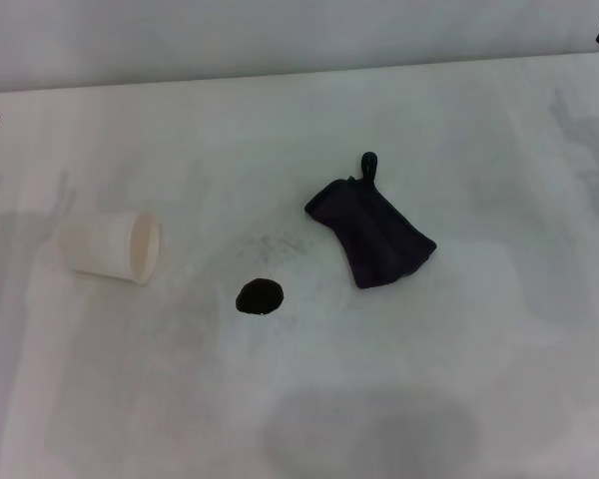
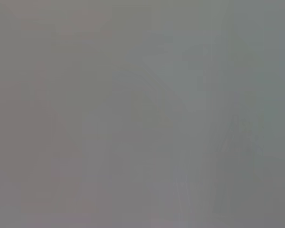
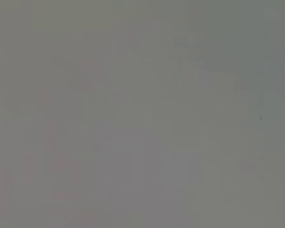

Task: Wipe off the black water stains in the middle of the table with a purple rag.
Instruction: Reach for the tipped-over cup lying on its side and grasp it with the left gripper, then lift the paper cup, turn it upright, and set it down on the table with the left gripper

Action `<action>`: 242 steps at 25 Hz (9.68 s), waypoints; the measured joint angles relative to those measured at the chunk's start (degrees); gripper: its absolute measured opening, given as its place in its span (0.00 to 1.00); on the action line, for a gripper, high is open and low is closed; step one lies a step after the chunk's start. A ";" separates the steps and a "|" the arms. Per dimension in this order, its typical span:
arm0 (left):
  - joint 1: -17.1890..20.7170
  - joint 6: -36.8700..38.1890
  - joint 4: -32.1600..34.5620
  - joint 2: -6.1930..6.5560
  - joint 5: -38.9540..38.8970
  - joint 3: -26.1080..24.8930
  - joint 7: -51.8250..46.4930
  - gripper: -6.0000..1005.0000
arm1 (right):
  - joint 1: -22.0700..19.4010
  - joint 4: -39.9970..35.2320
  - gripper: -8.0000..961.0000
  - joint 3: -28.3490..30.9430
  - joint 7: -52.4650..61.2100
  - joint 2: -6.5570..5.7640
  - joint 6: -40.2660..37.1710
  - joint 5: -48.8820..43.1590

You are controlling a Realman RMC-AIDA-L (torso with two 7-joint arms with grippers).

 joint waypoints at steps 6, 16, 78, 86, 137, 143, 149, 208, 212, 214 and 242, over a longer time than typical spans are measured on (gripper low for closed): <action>1.28 1.34 0.81 1.22 5.08 -0.20 -12.76 0.88 | -1.99 -0.45 0.88 -1.51 0.33 -0.05 1.48 -0.03; -7.09 2.44 -13.35 10.15 28.70 0.01 -59.83 0.88 | -2.23 -0.51 0.88 -3.82 0.67 0.04 2.29 -0.03; -49.92 13.45 -68.53 0.17 92.24 16.17 -36.22 0.88 | 5.46 0.17 0.85 4.37 12.57 0.22 -7.70 0.75; -50.47 9.11 -62.55 0.06 95.58 16.16 -36.85 0.88 | 5.42 -0.17 0.85 4.36 12.61 0.09 -7.76 0.77; -48.15 -5.85 -47.20 0.18 96.60 16.00 -46.07 0.84 | 3.62 -1.84 0.83 4.36 12.31 0.05 -9.34 0.71; -47.52 -5.84 -49.64 0.20 86.31 16.00 -46.30 0.83 | 3.31 -1.93 0.83 4.06 12.48 0.00 -9.33 0.50; -45.04 -4.69 -49.49 0.34 75.70 15.99 -45.95 0.83 | 3.18 -1.83 0.82 3.09 12.33 -0.02 -9.33 -0.02; -3.59 -17.20 -2.85 -0.71 0.80 15.82 4.86 0.83 | 1.66 -5.08 0.80 -5.94 12.59 -0.39 -9.02 -0.20; -3.08 -17.20 -2.85 -0.71 0.85 15.82 4.88 0.83 | 1.47 -5.81 0.80 -5.94 12.62 -0.39 -9.00 -0.20; -2.83 -17.20 -2.81 -0.71 1.13 15.82 4.89 0.83 | 1.33 -6.11 0.80 -5.94 12.62 -0.35 -9.01 -0.20; 0.46 -19.57 -0.17 -0.67 3.05 15.82 1.27 0.84 | 0.60 -6.49 0.79 -5.92 12.64 -0.40 -8.80 -0.20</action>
